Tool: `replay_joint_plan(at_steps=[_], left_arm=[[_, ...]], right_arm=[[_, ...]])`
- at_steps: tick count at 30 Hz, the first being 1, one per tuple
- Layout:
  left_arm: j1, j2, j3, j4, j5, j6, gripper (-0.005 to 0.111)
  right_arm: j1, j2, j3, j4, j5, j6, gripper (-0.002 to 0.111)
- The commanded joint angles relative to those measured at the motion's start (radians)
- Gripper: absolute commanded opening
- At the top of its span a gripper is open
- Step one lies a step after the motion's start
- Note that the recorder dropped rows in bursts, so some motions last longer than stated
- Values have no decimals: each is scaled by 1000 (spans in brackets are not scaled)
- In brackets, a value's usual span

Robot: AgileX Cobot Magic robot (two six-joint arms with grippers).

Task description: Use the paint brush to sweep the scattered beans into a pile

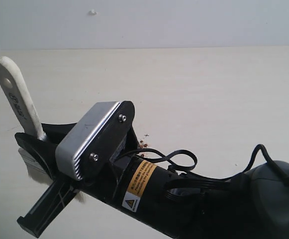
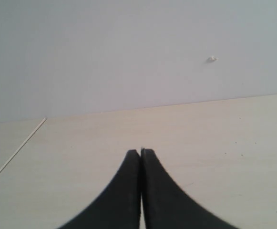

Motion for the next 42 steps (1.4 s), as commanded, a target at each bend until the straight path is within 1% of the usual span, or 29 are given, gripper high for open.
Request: replay_joint_plan(at_steps=[1,5,7,13,18,22,24,27,30,32,38,40,42], left_arm=[[1,-6,-1,-7,-1,0,0],[1,-6,-1,-7,-1,0,0],[1,-6,-1,-7,-1,0,0],[1,-6,-1,-7,-1,0,0],[1,-6,-1,-7,-1,0,0],[1,-6,-1,-7,-1,0,0],[1,-6,-1,-7,-1,0,0],[1,-6,-1,-7,-1,0,0],[1,-6,-1,-7,-1,0,0],[1,-6,-1,-7,-1,0,0],[1,-6,-1,-7,-1,0,0],[1,-6,-1,-7,-1,0,0],[1,-6,-1,-7,-1,0,0]], right_arm=[[-4,0,-5,0,-16,40,0],[-4,0,-5,46,-31,176,0],[-4,12,-5,46,-31,207,0],[-2,98,-53,99,-31,209,0],[-2,164,-148,109,-31,209,0],[-2,222,-229,228,-31,247,0],[-2,251,-269,315,-31,295,0],[-2,287,-320,444,-2,297,0],[-2,318,-367,500,3,297,0],[-2,332,-393,499,36,297,0],[-2,347,-490,517,246,287,0],[-2,347,-509,522,286,279,0],[-2,347,-525,566,311,231,0]])
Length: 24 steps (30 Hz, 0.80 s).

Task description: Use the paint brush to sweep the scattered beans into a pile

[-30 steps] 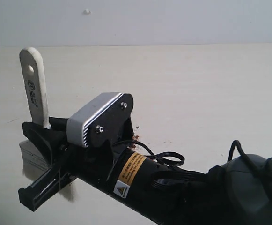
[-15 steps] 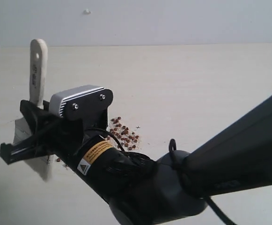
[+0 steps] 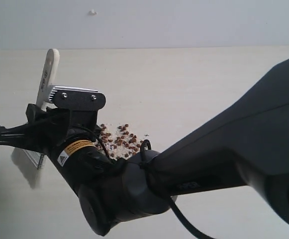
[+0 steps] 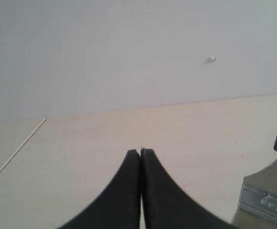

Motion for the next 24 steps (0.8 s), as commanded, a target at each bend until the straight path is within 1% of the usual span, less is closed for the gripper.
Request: replay_joint_plan(at_steps=[1,4,8,10,15,24], left_arm=[[1,-6,-1,-7,-1,0,0],[1,-6,-1,-7,-1,0,0],[1,-6,-1,-7,-1,0,0],[1,-6,-1,-7,-1,0,0],[1,-6,-1,-7,-1,0,0],[1,-6,-1,-7,-1,0,0]], right_arm=[[-2,3,-39,87,71,-98,0],[-2,4,-44,207,80,-210,0],[-2,5,-44,315,92,-270,0],[-4,5,-44,322,124,-268,0],[-4,5,-44,322,142,-268,0],[-6,5,-48,410,187,-281,0]])
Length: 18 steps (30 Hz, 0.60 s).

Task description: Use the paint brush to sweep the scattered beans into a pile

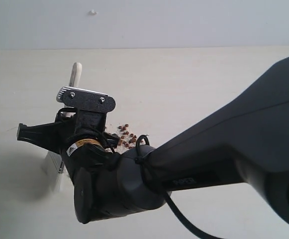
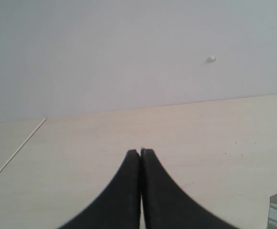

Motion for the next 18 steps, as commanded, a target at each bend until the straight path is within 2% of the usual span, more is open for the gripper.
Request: replay_joint_plan(at_steps=[1,7,18], left_arm=[[1,-6,-1,-7,-1,0,0],[1,-6,-1,-7,-1,0,0],[1,-6,-1,-7,-1,0,0]], right_arm=[[-8,4,-13,43,35,-34,0],[-52,-10,-15,122,131,-86,0],[-69,-64,-15,342,56,-481,0]])
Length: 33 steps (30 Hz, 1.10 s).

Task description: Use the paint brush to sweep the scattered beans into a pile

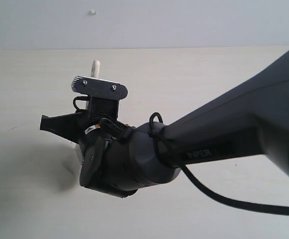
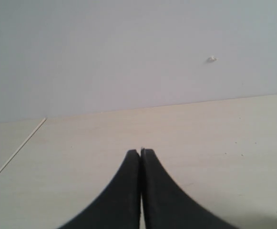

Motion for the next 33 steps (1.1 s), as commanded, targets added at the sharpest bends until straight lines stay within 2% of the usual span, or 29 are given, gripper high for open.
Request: replay_joint_plan(at_steps=[1,6,12,18,24,33], left_arm=[[1,-6,-1,-7,-1,0,0],[1,-6,-1,-7,-1,0,0],[1,-6,-1,-7,-1,0,0],[1,-6,-1,-7,-1,0,0],[1,-6,-1,-7,-1,0,0],[1,-6,-1,-7,-1,0,0]], right_arm=[[-9,-26,-3,105,-62,-189,0],[-21,-28,-3,176,-127,-318,0],[-21,-91,-3,103,-85,-317,0],[-21,-159,-3,-27,-14,-190,0],[-23,-109,-5,-194,-28,4,0],[-46,37,-130,-201,-12,44,0]])
